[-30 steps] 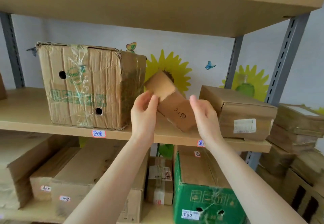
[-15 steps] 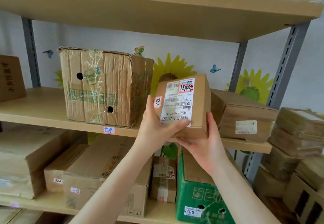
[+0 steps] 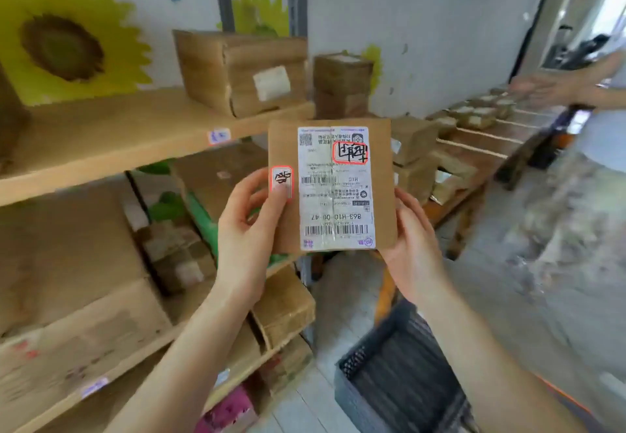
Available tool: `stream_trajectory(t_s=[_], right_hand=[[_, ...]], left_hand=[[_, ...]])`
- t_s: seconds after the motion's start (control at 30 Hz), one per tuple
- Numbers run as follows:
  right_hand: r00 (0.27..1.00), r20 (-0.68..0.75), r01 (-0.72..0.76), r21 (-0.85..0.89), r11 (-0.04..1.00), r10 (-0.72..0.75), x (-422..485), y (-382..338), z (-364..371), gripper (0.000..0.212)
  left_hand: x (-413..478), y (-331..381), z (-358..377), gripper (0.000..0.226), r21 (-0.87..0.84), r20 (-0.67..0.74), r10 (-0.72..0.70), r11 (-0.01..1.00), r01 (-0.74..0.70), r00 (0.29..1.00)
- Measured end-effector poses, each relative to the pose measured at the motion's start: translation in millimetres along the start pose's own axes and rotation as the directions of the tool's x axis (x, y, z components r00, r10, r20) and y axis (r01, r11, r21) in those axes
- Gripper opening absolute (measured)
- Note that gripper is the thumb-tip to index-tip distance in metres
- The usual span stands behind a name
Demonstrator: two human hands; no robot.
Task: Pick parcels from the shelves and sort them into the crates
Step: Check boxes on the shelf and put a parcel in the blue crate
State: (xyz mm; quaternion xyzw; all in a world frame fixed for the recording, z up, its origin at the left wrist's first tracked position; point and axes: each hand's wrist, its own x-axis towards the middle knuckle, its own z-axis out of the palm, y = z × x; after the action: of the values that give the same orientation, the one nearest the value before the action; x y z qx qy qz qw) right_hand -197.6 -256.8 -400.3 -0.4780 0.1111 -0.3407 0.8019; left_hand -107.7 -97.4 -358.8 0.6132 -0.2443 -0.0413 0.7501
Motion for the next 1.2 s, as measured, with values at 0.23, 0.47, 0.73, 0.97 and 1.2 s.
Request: stream_trajectory(t_s=[0.23, 0.47, 0.73, 0.97, 1.2], right_hand=[[0.808, -0.589, -0.104, -0.130, 0.986, 0.008, -167, -28, -165, 0.100], [0.532, -0.847, -0.146, -0.100, 0.984, -0.007, -319, -66, -299, 0.064], [0.290, -0.945, -0.305, 0.060, 0.951, 0.152, -387, -48, -463, 0.077], [0.245, -0.913, -0.642, 0.098, 0.760, 0.325, -362, 49, -561, 0.025], [0.079, -0.927, -0.830, 0.142, 0.539, 0.366, -313, 244, -659, 0.026]], left_hand=[[-125, -84, 137, 0.024, 0.035, 0.511, -0.349, 0.922, 0.387, 0.786], [-278, -126, 265, 0.026, 0.201, 0.773, -0.479, 0.807, 0.555, 0.417], [-401, -217, 381, 0.021, 0.473, 0.709, -0.673, 0.676, 0.565, 0.212], [-425, -348, 399, 0.028, 0.701, 0.499, -0.833, 0.550, 0.454, 0.238], [-443, -574, 386, 0.029, 0.899, 0.289, -0.918, 0.358, 0.253, 0.272]])
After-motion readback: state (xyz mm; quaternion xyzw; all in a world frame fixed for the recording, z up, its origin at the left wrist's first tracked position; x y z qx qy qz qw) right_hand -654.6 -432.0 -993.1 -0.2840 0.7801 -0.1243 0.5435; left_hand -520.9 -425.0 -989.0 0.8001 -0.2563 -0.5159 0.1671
